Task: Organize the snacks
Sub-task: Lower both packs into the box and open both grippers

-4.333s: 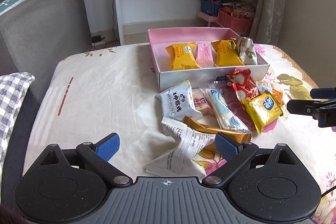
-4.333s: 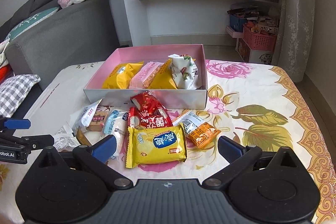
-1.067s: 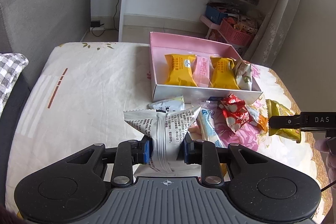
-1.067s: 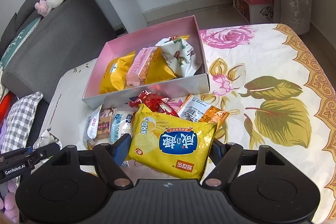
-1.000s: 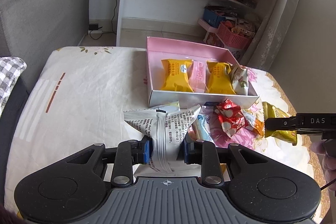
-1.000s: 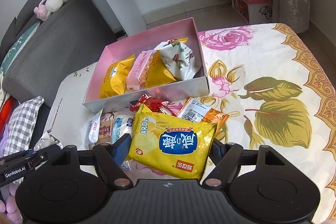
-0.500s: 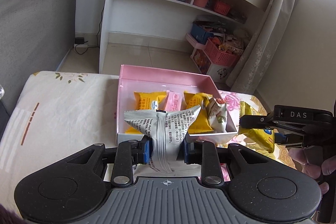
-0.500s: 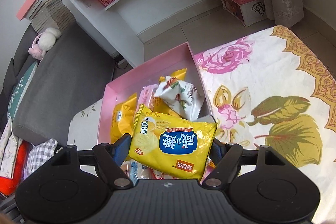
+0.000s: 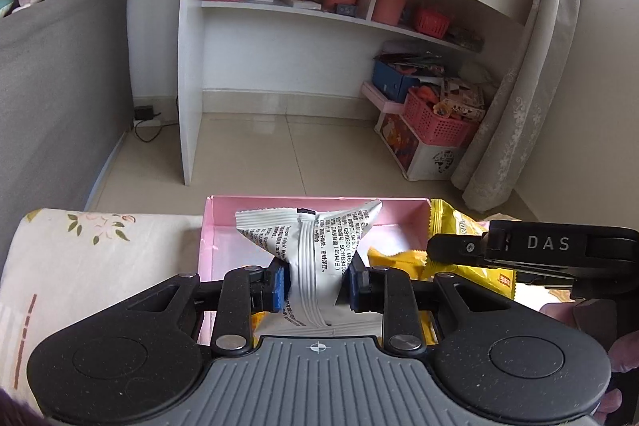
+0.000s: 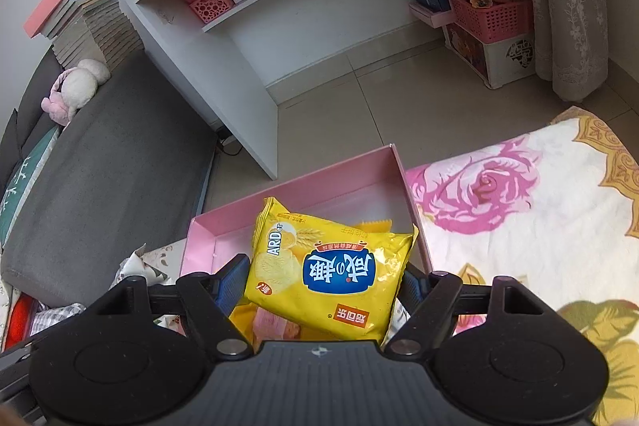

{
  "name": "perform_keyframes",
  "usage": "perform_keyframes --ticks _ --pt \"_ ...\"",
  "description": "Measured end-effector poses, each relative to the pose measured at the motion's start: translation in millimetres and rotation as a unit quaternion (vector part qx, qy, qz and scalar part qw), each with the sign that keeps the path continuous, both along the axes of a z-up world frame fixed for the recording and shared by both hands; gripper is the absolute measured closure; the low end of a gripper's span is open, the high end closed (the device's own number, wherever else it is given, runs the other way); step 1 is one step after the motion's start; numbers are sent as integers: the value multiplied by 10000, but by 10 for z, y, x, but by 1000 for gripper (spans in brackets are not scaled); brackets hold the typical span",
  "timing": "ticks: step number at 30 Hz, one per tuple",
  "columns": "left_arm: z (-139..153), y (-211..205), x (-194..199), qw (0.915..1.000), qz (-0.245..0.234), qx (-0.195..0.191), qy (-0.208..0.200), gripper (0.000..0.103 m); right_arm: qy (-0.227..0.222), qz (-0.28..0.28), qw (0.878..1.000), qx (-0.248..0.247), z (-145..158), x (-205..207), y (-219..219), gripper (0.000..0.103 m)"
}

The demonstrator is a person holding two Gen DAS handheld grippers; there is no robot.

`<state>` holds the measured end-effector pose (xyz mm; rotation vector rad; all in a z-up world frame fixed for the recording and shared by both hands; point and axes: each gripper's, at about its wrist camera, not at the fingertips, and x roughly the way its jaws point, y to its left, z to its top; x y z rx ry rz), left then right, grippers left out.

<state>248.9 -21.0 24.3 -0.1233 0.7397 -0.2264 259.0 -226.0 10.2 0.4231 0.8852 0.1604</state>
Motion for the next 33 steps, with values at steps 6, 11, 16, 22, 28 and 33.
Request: perform_keyframes --ticks 6,11,16,22,28,33 --pt "-309 78 331 9994 297 -81 185 77 -37 -15 10000 32 -168 248 -26 36" --pt "-461 88 473 9991 368 8 192 77 -68 53 10000 3 -264 361 -8 44" --pt "-526 82 543 9992 370 25 144 73 -75 17 9998 190 -340 415 -32 44" --pt "-537 92 519 9993 361 5 83 42 -54 -125 9996 236 -358 407 -80 29" --pt "-467 8 411 9998 136 140 37 27 -53 -153 9996 239 -306 339 -121 24" --pt "-368 -29 254 9997 -11 234 -1 21 -85 -124 9996 227 -200 215 -151 18"
